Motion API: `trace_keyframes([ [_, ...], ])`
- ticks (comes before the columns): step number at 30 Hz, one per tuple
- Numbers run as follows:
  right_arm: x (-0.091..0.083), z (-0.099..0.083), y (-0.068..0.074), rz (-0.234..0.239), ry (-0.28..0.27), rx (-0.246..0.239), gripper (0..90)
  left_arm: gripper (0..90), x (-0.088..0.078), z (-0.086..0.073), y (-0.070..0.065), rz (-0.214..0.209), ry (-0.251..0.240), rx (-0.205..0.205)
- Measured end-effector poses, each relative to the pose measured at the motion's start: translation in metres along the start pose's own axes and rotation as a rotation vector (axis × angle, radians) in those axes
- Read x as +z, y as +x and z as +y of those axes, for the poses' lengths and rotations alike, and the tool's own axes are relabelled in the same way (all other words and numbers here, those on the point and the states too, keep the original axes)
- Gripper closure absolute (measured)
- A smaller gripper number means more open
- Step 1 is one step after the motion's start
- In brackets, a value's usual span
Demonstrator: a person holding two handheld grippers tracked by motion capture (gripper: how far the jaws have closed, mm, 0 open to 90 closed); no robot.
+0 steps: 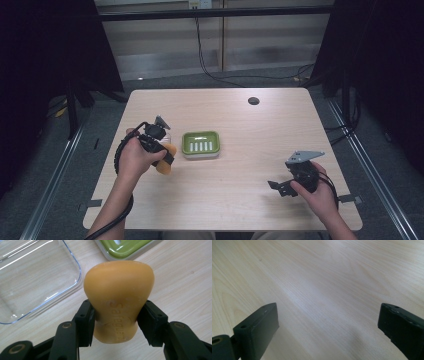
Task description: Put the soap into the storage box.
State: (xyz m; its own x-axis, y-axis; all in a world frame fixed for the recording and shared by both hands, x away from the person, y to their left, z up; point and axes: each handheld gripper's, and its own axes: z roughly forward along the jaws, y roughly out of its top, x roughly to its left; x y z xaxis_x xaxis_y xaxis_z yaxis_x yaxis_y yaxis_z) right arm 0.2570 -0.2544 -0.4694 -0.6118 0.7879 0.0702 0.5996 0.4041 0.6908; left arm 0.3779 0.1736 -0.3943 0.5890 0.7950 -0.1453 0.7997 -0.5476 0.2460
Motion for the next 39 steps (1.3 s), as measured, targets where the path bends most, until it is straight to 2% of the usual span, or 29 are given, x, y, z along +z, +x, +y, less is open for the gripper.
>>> trace_keyframes([
  [7,0.000,0.000,-0.001,-0.001,-0.012,-0.004,2.8,49.5,-0.006,0.006,0.002,0.001,-0.001,0.008],
  [8,0.000,0.000,-0.001,0.000,-0.011,-0.005,2.7,49.5,-0.007,0.007,0.002,-0.006,0.003,-0.004],
  [11,0.000,0.000,-0.001,-0.004,-0.009,-0.004,2.7,49.5,-0.008,0.009,0.002,0.000,-0.011,-0.002],
  [12,0.000,0.000,-0.001,-0.005,-0.010,-0.004,2.8,49.5,-0.011,0.010,0.002,0.000,0.012,0.007],
  [13,0.000,0.000,-0.001,-0.002,-0.009,-0.004,2.7,49.5,-0.011,0.010,0.002,0.000,0.012,0.007],
  [14,0.000,0.000,0.000,-0.002,-0.009,-0.006,2.7,49.5,-0.010,0.011,0.002,0.001,-0.009,0.003],
  [15,0.000,0.000,0.000,-0.004,-0.008,-0.006,2.7,49.5,-0.011,0.013,0.002,-0.003,0.008,0.009],
  [18,0.000,0.000,0.000,-0.002,-0.008,-0.004,2.8,49.5,-0.012,0.015,0.002,0.001,-0.006,0.001],
  [19,0.000,0.000,0.000,-0.004,-0.009,-0.004,2.8,49.5,-0.012,0.016,0.002,-0.006,0.005,0.005],
  [39,-0.001,0.000,-0.001,-0.004,-0.011,-0.004,2.7,49.5,-0.018,0.036,0.001,-0.014,0.009,0.027],
])
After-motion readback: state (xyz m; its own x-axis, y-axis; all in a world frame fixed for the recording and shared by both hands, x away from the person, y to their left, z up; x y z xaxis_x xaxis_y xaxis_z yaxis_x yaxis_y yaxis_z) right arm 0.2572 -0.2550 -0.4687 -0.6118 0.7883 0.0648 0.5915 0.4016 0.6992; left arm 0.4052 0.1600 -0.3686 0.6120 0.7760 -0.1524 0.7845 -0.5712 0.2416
